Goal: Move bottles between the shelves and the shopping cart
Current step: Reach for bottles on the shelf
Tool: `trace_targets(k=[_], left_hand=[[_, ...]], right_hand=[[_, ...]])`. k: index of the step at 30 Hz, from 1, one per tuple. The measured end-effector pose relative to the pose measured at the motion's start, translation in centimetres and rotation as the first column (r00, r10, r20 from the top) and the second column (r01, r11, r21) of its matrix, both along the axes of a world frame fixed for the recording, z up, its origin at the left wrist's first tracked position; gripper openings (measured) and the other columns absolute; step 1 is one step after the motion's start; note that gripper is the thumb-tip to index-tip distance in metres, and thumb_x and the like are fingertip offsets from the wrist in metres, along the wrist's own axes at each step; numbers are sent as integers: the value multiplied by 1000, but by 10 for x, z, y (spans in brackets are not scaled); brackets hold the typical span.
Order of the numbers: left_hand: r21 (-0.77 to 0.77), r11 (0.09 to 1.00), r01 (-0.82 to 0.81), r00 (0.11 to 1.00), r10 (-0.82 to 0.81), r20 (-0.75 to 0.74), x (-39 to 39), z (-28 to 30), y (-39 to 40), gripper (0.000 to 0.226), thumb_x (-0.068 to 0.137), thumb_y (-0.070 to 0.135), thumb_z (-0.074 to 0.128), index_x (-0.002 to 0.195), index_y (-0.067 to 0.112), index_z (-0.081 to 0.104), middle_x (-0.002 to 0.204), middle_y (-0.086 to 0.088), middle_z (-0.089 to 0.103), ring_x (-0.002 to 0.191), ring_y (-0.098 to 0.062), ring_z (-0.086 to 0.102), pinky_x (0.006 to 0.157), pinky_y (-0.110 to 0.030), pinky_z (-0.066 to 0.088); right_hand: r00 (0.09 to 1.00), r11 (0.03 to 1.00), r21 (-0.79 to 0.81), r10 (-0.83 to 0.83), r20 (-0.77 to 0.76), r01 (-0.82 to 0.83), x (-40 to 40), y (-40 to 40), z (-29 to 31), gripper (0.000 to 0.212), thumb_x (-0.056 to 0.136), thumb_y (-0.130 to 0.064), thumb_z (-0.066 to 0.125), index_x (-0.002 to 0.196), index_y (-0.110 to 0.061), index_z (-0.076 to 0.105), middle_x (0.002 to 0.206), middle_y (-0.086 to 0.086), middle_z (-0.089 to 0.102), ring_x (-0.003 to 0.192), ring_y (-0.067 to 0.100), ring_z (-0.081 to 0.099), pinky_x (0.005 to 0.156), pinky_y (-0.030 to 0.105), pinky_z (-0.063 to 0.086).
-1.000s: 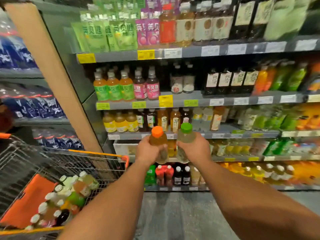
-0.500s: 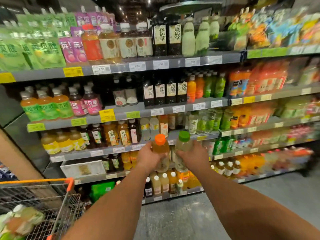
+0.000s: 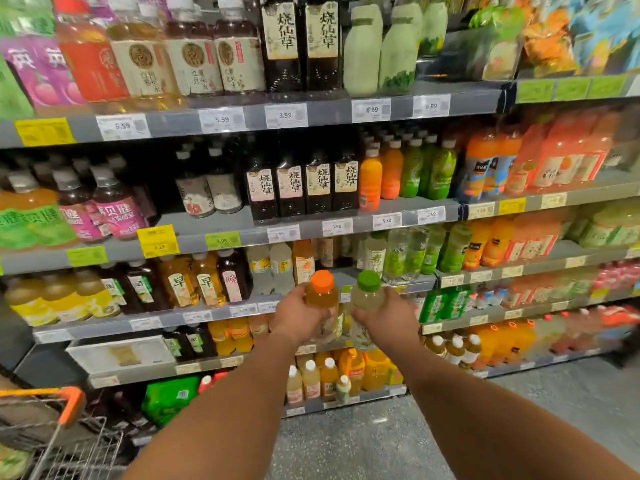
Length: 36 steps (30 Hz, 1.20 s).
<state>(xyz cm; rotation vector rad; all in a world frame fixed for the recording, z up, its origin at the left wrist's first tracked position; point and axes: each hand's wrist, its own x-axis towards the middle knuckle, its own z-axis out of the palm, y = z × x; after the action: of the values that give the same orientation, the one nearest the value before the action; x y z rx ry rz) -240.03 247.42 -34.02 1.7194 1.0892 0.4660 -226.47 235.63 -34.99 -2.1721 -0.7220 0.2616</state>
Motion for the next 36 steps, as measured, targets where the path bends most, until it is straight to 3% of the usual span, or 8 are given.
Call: trace_targets(k=[5,13,17,20,24,29,33,36], left_hand=[[20,1000,-18,1000,18,22,49,-23,53,49,71,28,83,115,33,61,104,8,70,98,-19,66,88,-41,55],[52,995,-79,991,73,114,103,-59,94,66,74,23,84,132,31,54,117,7,67,109,-18,61,100,-42,49],[62,991,-115,983,105,149,132,-79,107,65,71,24,86,129,28,57,117,6,68,110,-18,62,102,-45,48],[34,991,-127,982,121,145,145,-88,117,69,70,23,86,131,30,53,119,6,67,112,-19,61,105,-45,46],[0,987,-158,982,158,103,153,-100,130,70,72,19,81,133,34,50,120,7,65,112,-20,60,106,-45,45],[-23,986,-164,984,165,66,167,-112,143,62,67,24,84,123,29,56,112,4,69,105,-22,64,95,-41,52],[-11,979,-205,979,205,19,178,-117,152,35,71,29,82,90,32,52,97,6,68,93,-20,65,84,-37,54],[19,974,-227,973,227,-39,187,-113,156,42,76,38,79,100,25,48,101,3,64,96,-22,62,87,-39,53]], right_hand=[[1000,996,80,-24,-8,25,43,50,-23,51,71,-49,76,111,-24,56,83,-13,56,77,14,56,66,25,39],[1000,978,207,18,-10,-15,103,113,-53,58,71,-47,77,119,-23,54,88,-13,58,82,14,58,70,25,40],[999,980,197,31,21,-34,132,137,-70,67,71,-51,76,125,-19,51,97,-2,66,89,22,62,72,27,41],[999,978,203,54,-5,-52,145,150,-76,71,72,-49,77,129,-16,49,90,-4,60,87,22,62,73,29,46],[995,985,143,102,-24,-97,151,164,-87,76,75,-44,78,135,-10,46,101,5,66,96,27,63,84,40,52],[990,988,118,114,-83,-104,151,175,-107,66,77,-41,79,126,-10,47,99,4,61,91,24,59,74,31,45],[990,994,67,91,-104,-84,160,187,-110,70,80,-43,76,131,-6,45,104,8,63,93,25,59,77,33,46],[989,995,-38,82,-119,-87,169,200,-102,64,81,-44,74,121,-1,48,101,11,63,85,26,57,69,31,42]])
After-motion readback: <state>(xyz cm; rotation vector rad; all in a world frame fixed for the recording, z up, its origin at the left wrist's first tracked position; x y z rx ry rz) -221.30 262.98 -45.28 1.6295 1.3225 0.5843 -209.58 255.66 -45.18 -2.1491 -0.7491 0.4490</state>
